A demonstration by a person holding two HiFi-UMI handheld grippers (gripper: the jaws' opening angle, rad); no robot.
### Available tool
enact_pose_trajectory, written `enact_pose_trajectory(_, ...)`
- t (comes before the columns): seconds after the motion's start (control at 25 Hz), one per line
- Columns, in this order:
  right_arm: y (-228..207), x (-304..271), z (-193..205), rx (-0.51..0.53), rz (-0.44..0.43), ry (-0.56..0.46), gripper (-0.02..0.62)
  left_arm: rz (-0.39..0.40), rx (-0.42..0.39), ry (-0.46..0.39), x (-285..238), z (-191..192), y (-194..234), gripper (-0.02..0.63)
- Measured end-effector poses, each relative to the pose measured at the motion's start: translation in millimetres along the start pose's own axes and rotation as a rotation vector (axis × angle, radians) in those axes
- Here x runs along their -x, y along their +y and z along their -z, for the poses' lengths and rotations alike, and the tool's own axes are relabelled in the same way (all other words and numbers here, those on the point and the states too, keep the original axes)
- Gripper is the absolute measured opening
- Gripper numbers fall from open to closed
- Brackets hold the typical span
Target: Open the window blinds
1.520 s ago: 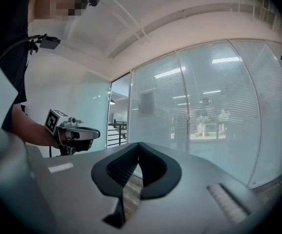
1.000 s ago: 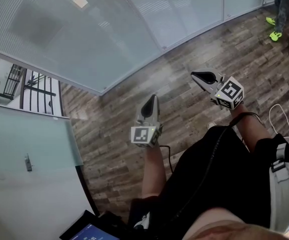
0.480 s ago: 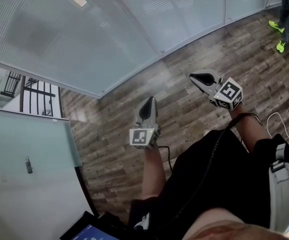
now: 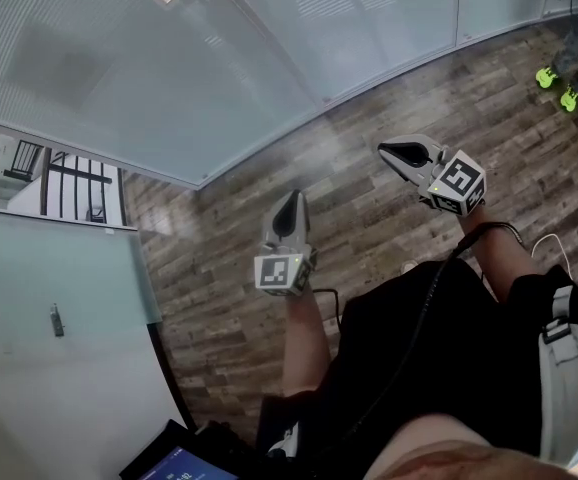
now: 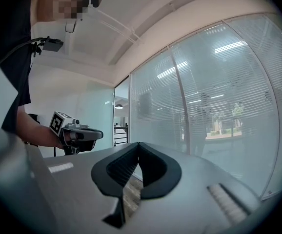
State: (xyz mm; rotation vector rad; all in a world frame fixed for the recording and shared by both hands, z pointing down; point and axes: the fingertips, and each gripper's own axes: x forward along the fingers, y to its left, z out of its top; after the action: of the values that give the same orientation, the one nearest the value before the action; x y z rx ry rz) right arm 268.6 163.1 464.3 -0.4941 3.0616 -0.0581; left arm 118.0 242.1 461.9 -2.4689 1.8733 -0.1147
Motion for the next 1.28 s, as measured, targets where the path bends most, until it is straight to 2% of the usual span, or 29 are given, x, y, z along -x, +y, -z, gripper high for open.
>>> enact_pose_trajectory(0.32, -2, -2, 10, -0.003, 0.000, 0.010, 0.006, -0.014, 0.003, 0.004, 1, 4, 3, 0.002)
enact_pose_trajectory(0.64, -19, -18, 7, 0.001, 0.029, 0.010, 0.006, 0.021, 0.006, 0.000, -23, 1, 18, 0.003)
enact_pose_trajectory(0.76, -24, -26, 7, 0.008, 0.045, 0.006, 0.006, 0.041, -0.013, -0.012, -30, 8, 31, 0.002)
enact_pose_trajectory(0.92, -33, -46, 5, 0.014, 0.070, 0.008, 0.006, 0.071, 0.002, -0.008, -42, 5, 48, 0.002)
enact_pose_trajectory(1.28, -52, -105, -2, 0.031, 0.111, 0.012, 0.006, 0.106, -0.002, -0.013, -68, 2, 111, 0.003)
